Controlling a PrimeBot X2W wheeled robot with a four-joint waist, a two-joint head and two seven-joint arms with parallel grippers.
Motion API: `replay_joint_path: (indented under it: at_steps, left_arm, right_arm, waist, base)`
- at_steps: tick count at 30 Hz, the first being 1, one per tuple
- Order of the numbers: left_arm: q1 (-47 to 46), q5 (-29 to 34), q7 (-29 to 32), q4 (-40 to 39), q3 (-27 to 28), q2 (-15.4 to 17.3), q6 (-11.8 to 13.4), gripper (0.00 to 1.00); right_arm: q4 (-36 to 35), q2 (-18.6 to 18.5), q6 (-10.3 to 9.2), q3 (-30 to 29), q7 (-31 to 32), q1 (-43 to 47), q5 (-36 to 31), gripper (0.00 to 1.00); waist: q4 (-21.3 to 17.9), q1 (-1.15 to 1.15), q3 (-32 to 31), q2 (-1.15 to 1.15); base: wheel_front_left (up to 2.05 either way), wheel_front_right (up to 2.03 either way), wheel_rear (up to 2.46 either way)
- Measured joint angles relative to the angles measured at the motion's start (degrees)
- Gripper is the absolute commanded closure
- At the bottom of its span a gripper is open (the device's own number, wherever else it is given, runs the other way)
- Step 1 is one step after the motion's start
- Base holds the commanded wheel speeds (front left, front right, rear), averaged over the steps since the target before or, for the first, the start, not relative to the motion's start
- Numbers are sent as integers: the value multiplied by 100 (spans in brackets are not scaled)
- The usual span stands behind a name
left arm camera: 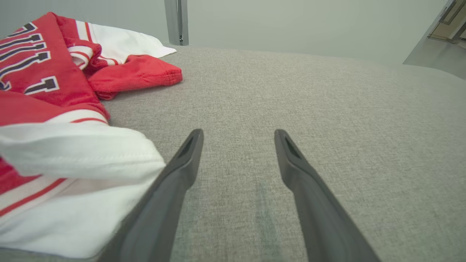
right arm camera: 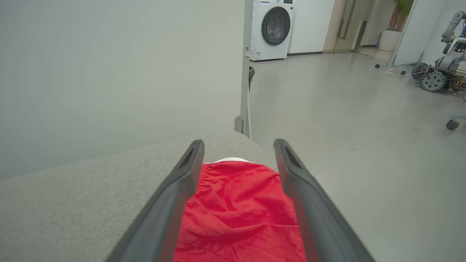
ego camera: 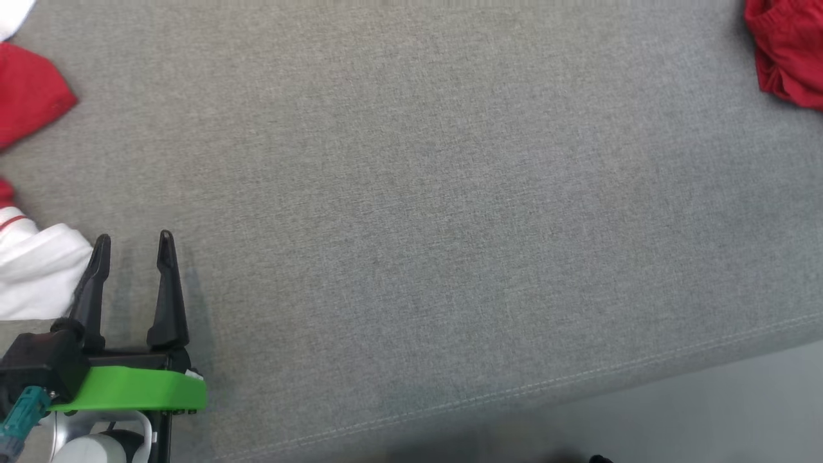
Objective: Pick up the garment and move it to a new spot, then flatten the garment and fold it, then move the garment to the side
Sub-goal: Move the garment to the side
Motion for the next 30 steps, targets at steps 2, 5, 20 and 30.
replay_joint_path:
  at_steps: [2, 5, 20, 30]
  left_arm:
    - [1, -2, -82, 121, -5, -46, 0, 0]
    - [4, -10, -154, 292, -42, -85, -2, 0]
    - [279, 68, -305, 1050, -232, -193, -58, 0]
    - [739, 109, -335, 1100, -115, -103, -58, 0]
  right_arm:
    - [-388, 41, -59, -20, 2, 162, -208, 0]
    - [-873, 134, -158, -38, 2, 382, -466, 0]
    - [-1919, 1028, -427, 205, 2, 2450, -912, 0]
    - [-2253, 1580, -565, 543, 19, 3564, -1160, 0]
  waist:
    - [90, 0, -129, 0]
    - [245, 0, -325, 0]
    - [1161, 0, -1476, 0]
    - [1488, 0, -2215, 0]
  base:
    - [0, 0, 0]
    - [0, 0, 0]
    - [0, 0, 0]
    - [0, 0, 0]
